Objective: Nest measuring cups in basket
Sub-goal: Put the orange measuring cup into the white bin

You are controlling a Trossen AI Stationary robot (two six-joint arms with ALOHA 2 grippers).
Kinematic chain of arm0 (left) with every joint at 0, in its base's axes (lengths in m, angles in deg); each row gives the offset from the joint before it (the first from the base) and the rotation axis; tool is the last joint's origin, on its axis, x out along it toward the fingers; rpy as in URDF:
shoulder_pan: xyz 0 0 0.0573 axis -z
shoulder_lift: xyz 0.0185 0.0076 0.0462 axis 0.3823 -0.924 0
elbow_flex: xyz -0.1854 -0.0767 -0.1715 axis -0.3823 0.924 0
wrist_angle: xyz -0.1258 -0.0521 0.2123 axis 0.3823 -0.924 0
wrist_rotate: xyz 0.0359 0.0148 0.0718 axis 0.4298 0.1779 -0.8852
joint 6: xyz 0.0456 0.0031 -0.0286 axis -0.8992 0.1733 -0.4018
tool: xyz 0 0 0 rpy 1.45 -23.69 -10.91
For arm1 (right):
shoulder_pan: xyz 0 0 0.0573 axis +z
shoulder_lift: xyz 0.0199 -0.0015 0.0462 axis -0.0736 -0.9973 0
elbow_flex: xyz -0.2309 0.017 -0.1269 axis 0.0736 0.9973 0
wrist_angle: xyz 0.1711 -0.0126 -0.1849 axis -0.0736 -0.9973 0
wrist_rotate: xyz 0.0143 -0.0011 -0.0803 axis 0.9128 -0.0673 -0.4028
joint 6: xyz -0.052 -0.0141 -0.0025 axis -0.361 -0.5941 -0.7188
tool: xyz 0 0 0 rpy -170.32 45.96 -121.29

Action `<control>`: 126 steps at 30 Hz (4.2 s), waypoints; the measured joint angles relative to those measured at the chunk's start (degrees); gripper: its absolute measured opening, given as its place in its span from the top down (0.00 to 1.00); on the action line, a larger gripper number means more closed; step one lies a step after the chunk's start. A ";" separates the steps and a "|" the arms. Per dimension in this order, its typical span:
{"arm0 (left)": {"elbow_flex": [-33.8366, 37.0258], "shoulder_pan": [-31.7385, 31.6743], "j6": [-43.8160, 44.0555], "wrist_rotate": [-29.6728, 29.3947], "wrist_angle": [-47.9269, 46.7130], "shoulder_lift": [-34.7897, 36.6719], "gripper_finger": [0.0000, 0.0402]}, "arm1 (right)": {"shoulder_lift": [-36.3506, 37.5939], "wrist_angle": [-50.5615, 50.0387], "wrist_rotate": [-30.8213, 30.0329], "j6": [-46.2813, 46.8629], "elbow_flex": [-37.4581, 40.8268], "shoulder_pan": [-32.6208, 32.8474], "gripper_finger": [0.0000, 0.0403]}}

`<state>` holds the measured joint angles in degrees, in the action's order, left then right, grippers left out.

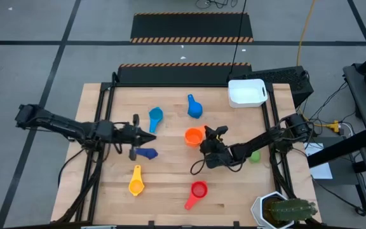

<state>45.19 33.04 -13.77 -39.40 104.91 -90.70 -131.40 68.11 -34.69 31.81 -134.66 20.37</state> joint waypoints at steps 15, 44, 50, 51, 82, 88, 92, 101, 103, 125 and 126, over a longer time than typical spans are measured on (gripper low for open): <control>-17.37 -4.12 -4.33 3.82 -9.59 -26.83 0.53 | 0.25 -8.84 13.05 11.95 4.00 -1.79 1.00; -30.87 -9.01 -7.01 11.43 -10.81 -50.79 0.52 | -0.07 3.01 19.07 -2.26 4.27 -2.21 1.00; -30.87 -8.99 -8.30 12.96 -13.82 -50.79 0.71 | -0.11 4.47 19.07 -3.02 4.31 -2.21 1.00; -30.87 -8.99 -8.37 12.97 -14.29 -50.79 0.74 | -0.11 4.51 19.07 -3.03 4.30 -2.21 1.00; -30.63 -3.27 -27.32 15.09 -27.01 -44.36 0.92 | 8.94 1.39 36.09 -1.44 4.20 1.39 0.55; -30.68 -2.52 -28.72 13.84 -24.42 -42.57 0.92 | 14.25 -4.03 33.95 -1.07 4.15 4.16 0.54; -30.63 -2.56 -31.08 13.95 -24.18 -41.10 0.92 | 17.95 -7.86 31.48 0.04 4.18 6.60 0.54; -30.74 -5.78 -38.37 22.78 -15.96 -41.45 0.92 | 25.66 -17.83 17.44 6.03 4.15 11.11 0.54; -30.74 -6.82 -38.55 25.22 -13.36 -41.58 0.92 | 26.71 -20.46 17.45 6.45 4.17 11.35 0.54; -30.76 -8.69 -44.54 28.99 -6.78 -41.48 0.92 | 42.29 1.51 23.18 -12.32 18.85 11.32 0.68; -30.76 -8.67 -44.45 29.04 -6.74 -41.48 0.92 | 42.12 3.93 23.31 -13.92 18.99 11.32 0.68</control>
<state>14.43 24.37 -58.22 -10.36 98.17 -132.18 -89.28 72.04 -11.38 17.89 -115.67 31.68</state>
